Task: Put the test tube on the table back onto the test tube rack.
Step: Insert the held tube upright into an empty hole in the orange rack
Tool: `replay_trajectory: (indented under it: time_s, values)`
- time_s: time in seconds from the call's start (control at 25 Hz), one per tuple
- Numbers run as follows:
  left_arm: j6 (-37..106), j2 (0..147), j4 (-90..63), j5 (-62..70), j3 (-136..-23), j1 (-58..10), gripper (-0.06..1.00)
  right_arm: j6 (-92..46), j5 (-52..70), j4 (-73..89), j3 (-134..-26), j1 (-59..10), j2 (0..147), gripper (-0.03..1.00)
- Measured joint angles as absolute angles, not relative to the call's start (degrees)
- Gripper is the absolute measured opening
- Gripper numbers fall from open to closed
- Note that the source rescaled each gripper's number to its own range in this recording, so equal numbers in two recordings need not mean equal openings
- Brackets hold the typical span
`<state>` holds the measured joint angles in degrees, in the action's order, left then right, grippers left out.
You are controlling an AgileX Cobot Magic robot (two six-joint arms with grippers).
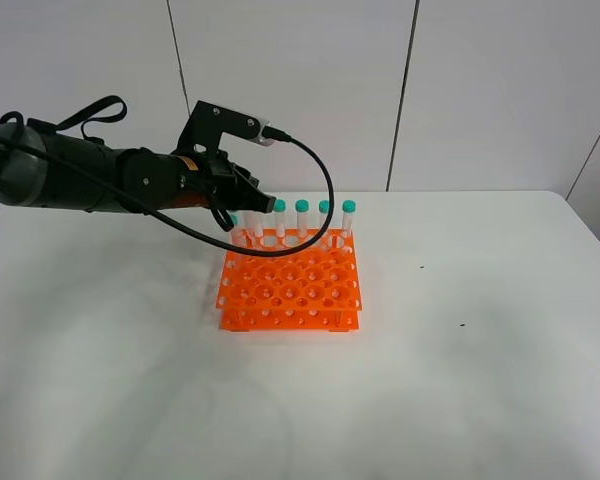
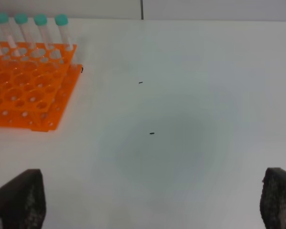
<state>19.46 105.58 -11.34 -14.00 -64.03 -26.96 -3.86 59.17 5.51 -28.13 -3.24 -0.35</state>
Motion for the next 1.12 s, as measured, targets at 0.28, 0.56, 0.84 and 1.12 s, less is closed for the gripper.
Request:
replay_trajectory:
  time_s: [0.28, 0.56, 0.84, 1.12]
  values:
    - [18.61, 104.4, -11.34, -11.74, -64.03, -27.99, 0.01, -3.86, 59.17, 5.51, -28.13, -3.24, -0.35, 1.0]
    - [18.2, 105.33, -11.34, -11.72, -64.03, -28.66, 0.01, -3.86, 59.17, 5.51, -28.13, -3.24, -0.35, 1.0]
    - [18.53, 105.87, -11.34, -13.91, -64.03, -28.66, 0.01, -3.86, 59.17, 5.51, -28.13, -3.24, -0.35, 1.0]
    - [18.63, 107.74, -11.34, -14.09, -64.03, -28.66, 0.01, -3.86, 59.17, 5.51, -28.13, -3.24, -0.35, 1.0]
